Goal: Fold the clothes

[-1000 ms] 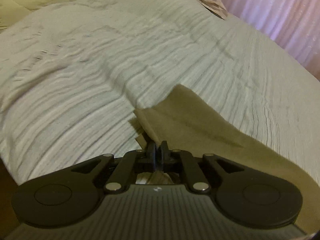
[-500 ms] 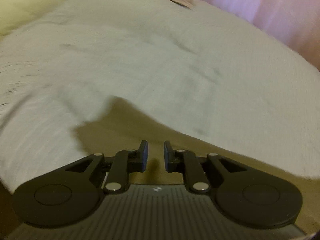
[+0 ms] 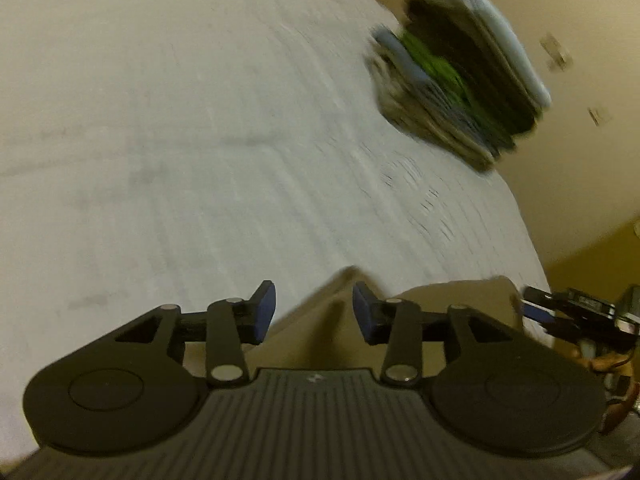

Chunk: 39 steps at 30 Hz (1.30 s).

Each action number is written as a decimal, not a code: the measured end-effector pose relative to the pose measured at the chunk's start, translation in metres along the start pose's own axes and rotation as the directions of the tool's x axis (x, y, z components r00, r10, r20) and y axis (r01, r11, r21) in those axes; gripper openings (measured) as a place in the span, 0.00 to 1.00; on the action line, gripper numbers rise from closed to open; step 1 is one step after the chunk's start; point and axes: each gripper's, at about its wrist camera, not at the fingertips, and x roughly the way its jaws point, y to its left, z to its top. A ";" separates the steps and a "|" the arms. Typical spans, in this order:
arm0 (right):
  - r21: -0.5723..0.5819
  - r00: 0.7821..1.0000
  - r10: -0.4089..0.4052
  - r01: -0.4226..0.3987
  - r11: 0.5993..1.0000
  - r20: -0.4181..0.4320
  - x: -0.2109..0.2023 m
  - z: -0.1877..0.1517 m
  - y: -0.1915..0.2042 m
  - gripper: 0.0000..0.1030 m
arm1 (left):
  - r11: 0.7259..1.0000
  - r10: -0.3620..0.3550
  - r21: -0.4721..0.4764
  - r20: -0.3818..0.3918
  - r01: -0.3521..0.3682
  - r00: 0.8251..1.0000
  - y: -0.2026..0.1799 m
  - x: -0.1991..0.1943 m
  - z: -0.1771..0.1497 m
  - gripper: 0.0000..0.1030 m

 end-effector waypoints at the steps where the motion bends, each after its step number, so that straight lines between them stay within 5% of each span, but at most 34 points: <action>1: -0.006 1.000 0.009 -0.009 1.000 -0.012 0.005 0.000 -0.001 0.52 | 1.000 -0.006 0.005 -0.024 0.006 1.000 -0.003 0.009 0.005 0.35; 4: -0.027 0.999 0.037 -0.038 0.999 -0.038 0.016 -0.004 -0.005 0.52 | 0.999 -0.045 -0.025 -0.074 0.043 0.996 -0.001 0.025 0.014 0.27; 6: -0.046 0.997 0.056 -0.058 0.997 -0.045 0.018 -0.008 -0.009 0.51 | 0.997 -0.074 -0.043 -0.079 0.071 0.994 0.003 0.030 0.016 0.01; 7: -0.057 0.998 0.052 -0.054 0.997 -0.043 0.019 -0.010 -0.010 0.46 | 0.995 -0.088 -0.049 -0.079 0.085 0.993 0.006 0.031 0.017 0.01; 8: -0.069 0.998 0.043 -0.046 0.997 -0.045 0.021 -0.013 -0.011 0.22 | 0.994 -0.097 -0.049 -0.069 0.094 0.993 0.007 0.032 0.016 0.00; 11: -0.083 1.000 -0.010 0.008 0.997 -0.023 0.022 -0.021 -0.016 0.20 | 0.994 -0.106 -0.028 0.021 0.106 0.994 0.007 0.021 0.010 0.00; 14: -0.094 0.997 -0.070 0.071 0.993 0.012 0.022 -0.028 -0.015 0.21 | 0.999 -0.040 -0.030 0.086 0.043 0.996 0.013 0.026 -0.001 0.00; 16: -0.098 0.993 -0.110 0.113 0.989 0.034 0.023 -0.032 -0.008 0.32 | 1.000 0.006 -0.003 0.114 -0.006 0.993 0.007 0.029 -0.009 0.01; 18: -0.115 0.978 -0.183 0.193 0.974 0.096 0.015 -0.034 0.002 0.66 | 0.999 0.048 0.014 0.186 -0.051 0.981 0.002 0.018 -0.014 0.04; 21: -0.133 0.942 -0.276 0.303 0.944 0.189 -0.004 -0.039 0.016 0.70 | 0.992 0.107 -0.095 0.318 -0.081 0.942 0.019 -0.030 -0.029 0.14; 25: -0.100 0.947 -0.264 0.286 0.953 0.185 -0.026 -0.052 0.026 0.70 | 0.974 0.201 -0.170 0.340 -0.150 0.919 0.062 -0.101 -0.075 0.14; 29: -0.104 0.960 -0.248 0.262 0.960 0.131 -0.030 -0.081 0.044 0.70 | 0.884 0.420 -0.339 0.279 -0.320 0.863 0.128 -0.192 -0.152 0.14; 33: -0.129 0.970 -0.231 0.240 0.962 0.077 -0.018 -0.115 0.070 0.70 | 0.726 0.615 -0.529 0.212 -0.440 0.760 0.200 -0.273 -0.214 0.14; 36: -0.140 0.971 -0.238 0.241 0.961 0.032 -0.005 -0.140 0.091 0.70 | 0.659 0.687 -0.573 0.196 -0.486 0.700 0.248 -0.296 -0.232 0.12; 39: -0.164 0.969 -0.247 0.246 0.955 0.019 -0.003 -0.157 0.112 0.70 | 0.547 0.766 -0.678 0.169 -0.491 0.620 0.288 -0.329 -0.247 0.09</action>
